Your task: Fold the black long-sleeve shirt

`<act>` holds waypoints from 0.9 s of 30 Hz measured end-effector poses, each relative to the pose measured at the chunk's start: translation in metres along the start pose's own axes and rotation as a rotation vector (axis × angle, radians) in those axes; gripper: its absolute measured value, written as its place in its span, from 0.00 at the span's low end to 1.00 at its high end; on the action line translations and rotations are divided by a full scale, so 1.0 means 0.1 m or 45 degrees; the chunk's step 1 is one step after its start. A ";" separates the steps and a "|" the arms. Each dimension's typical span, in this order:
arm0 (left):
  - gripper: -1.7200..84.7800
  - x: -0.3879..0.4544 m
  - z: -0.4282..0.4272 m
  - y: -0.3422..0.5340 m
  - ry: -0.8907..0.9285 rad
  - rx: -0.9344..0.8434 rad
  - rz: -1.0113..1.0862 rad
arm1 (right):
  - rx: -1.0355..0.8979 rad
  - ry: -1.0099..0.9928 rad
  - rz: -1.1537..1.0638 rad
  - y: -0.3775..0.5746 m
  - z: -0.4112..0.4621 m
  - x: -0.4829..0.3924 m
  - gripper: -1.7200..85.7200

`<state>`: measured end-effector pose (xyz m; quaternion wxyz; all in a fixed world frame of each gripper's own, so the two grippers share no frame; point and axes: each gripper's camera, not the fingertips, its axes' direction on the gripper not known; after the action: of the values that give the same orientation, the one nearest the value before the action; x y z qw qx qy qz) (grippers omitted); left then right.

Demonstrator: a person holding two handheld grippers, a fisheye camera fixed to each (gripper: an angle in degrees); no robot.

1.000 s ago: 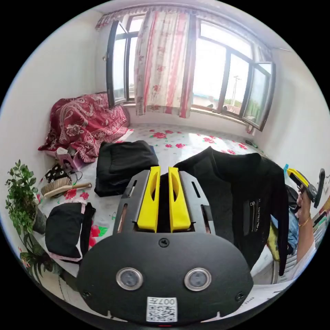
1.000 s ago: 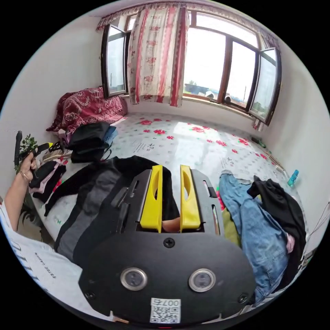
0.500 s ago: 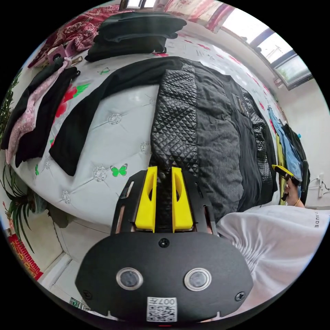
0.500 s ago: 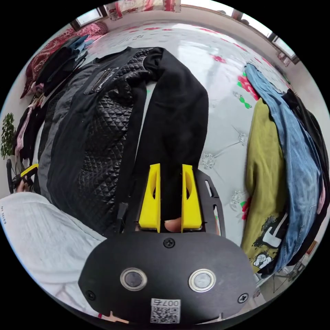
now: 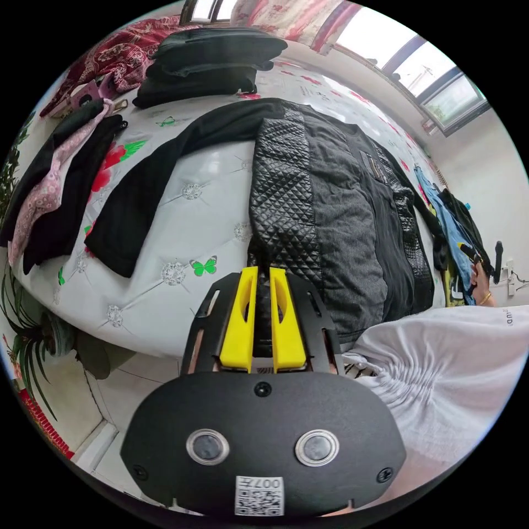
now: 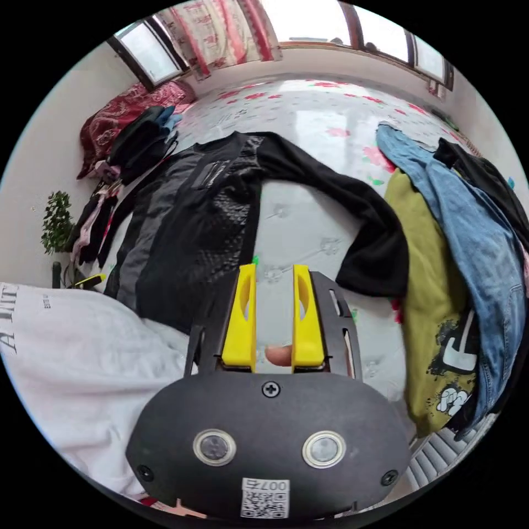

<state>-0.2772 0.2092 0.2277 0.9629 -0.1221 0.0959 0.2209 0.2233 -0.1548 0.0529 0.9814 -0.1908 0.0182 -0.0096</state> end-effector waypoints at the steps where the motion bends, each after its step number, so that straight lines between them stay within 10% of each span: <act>1: 0.10 -0.01 -0.02 0.04 0.000 -0.008 0.005 | -0.045 -0.048 -0.020 0.11 0.07 -0.10 0.10; 9: 0.12 0.08 0.06 -0.22 -0.088 -0.115 0.064 | -0.353 0.037 -0.024 0.21 0.59 -0.09 0.09; 17: 0.01 0.11 -1.36 -0.83 0.187 0.009 0.189 | 0.150 -0.576 -0.016 -0.09 -1.00 0.65 0.02; 22: 0.01 -0.25 -0.41 -0.66 0.244 -0.361 -0.003 | -0.459 -0.457 0.112 0.13 0.05 0.93 0.02; 27: 0.01 -0.14 -0.60 -0.65 0.292 -0.279 0.001 | -0.326 -0.532 -0.009 -0.06 -0.21 0.76 0.02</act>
<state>-0.2688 0.1302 0.1860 0.9264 -0.2509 0.1805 0.2151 0.2985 -0.1701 0.0333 0.9316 -0.3114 -0.1849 0.0291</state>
